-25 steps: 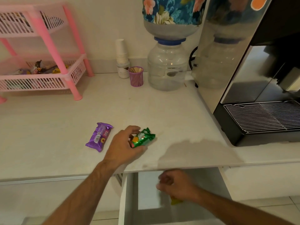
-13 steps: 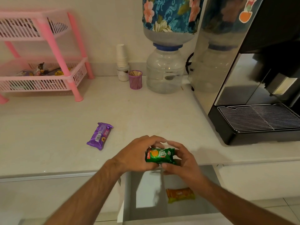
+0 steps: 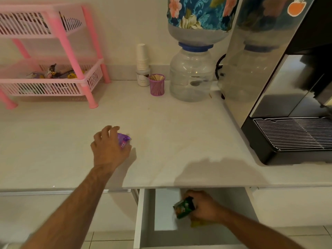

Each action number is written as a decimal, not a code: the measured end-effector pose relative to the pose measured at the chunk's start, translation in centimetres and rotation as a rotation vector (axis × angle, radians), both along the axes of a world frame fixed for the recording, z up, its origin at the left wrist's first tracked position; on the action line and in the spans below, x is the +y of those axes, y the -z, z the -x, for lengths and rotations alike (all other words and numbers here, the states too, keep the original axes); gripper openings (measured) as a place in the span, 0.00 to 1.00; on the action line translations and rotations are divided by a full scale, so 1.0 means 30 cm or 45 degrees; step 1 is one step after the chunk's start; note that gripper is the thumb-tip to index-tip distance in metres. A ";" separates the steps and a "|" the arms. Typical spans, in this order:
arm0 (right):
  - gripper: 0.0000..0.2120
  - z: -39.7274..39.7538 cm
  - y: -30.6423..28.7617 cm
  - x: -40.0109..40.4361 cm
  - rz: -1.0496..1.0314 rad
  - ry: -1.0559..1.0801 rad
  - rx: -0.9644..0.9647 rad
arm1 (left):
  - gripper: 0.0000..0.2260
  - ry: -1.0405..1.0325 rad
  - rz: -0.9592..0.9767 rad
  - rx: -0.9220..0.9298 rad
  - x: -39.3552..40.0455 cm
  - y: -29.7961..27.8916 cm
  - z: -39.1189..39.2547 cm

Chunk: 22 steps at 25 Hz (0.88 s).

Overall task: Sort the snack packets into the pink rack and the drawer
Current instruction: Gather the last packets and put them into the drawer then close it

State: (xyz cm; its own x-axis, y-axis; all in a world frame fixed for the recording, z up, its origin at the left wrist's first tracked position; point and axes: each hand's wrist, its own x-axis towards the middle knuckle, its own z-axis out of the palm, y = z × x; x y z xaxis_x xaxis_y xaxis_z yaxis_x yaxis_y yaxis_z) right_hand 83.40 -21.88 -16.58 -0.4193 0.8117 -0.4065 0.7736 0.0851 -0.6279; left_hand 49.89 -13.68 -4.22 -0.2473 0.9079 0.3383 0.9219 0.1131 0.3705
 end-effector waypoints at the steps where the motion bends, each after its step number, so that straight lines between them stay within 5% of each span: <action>1: 0.23 0.002 0.032 0.026 0.025 0.030 -0.077 | 0.30 -0.064 0.083 -0.014 0.006 0.018 0.020; 8: 0.23 -0.003 0.200 0.090 0.175 0.171 -0.150 | 0.22 -0.070 0.190 -0.262 0.023 0.087 0.070; 12: 0.22 -0.019 0.198 0.104 0.242 0.014 -0.350 | 0.24 -0.027 0.207 -0.322 0.024 0.081 0.077; 18: 0.30 0.036 0.038 0.010 -0.070 -0.114 -0.396 | 0.24 0.173 0.201 -0.513 -0.040 0.037 -0.011; 20: 0.22 0.078 -0.063 -0.055 -0.250 -0.161 -0.167 | 0.23 0.321 0.255 -0.691 -0.072 0.005 -0.064; 22: 0.21 0.135 -0.197 -0.111 -0.137 0.130 0.337 | 0.22 0.478 0.334 -0.896 -0.101 -0.019 -0.124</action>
State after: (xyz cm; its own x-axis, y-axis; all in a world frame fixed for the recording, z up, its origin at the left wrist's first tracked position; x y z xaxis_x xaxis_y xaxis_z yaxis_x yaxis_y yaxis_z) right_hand 79.35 -25.21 -10.66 -0.4133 0.8876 -0.2033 0.5920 0.0923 -0.8006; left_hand 53.63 -16.72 -3.66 0.0129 0.9998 -0.0157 0.4790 0.0076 0.8778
